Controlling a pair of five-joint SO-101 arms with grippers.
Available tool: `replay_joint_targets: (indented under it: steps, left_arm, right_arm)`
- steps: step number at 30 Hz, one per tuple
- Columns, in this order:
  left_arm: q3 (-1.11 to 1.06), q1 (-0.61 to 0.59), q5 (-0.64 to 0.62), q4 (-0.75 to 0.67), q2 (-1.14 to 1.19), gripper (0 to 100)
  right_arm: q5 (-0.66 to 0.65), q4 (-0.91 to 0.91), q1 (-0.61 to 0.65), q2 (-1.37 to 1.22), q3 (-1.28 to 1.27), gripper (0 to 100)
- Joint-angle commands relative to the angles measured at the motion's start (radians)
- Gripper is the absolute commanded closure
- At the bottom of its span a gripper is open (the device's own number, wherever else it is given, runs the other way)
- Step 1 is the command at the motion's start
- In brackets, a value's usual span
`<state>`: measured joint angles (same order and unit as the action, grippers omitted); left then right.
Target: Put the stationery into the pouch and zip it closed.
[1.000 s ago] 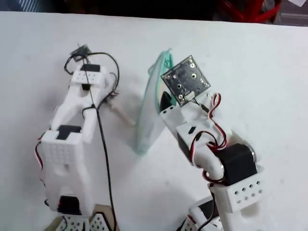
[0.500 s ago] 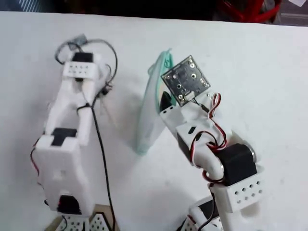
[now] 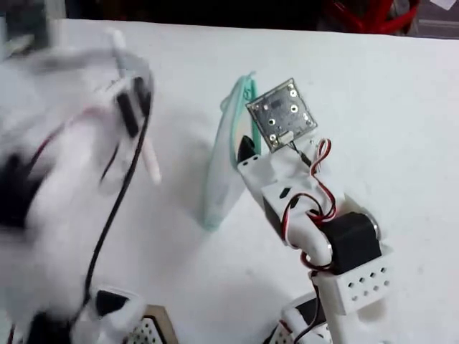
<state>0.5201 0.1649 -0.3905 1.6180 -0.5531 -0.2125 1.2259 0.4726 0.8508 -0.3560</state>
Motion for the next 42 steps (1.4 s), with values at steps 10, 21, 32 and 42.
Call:
replay_joint_targets:
  steps: [10,21,32,42]
  left_arm:
    - [-0.862,0.143,0.008,-0.809,-0.59,98]
    - [-1.47,0.174,0.094,-1.513,-0.799,98]
    - [-1.318,0.285,0.112,-1.623,-0.452,98]
    - [-1.28,0.302,0.172,-1.619,-0.355,98]
  right_arm:
    - [0.333,-0.048,-0.001,-0.002,-0.028,84.3]
    - [0.46,-0.254,-0.001,0.004,-0.204,84.3]
    - [0.456,-0.236,-0.008,0.005,-0.206,84.4]
    - [0.454,-0.232,-0.054,0.005,-0.207,84.4]
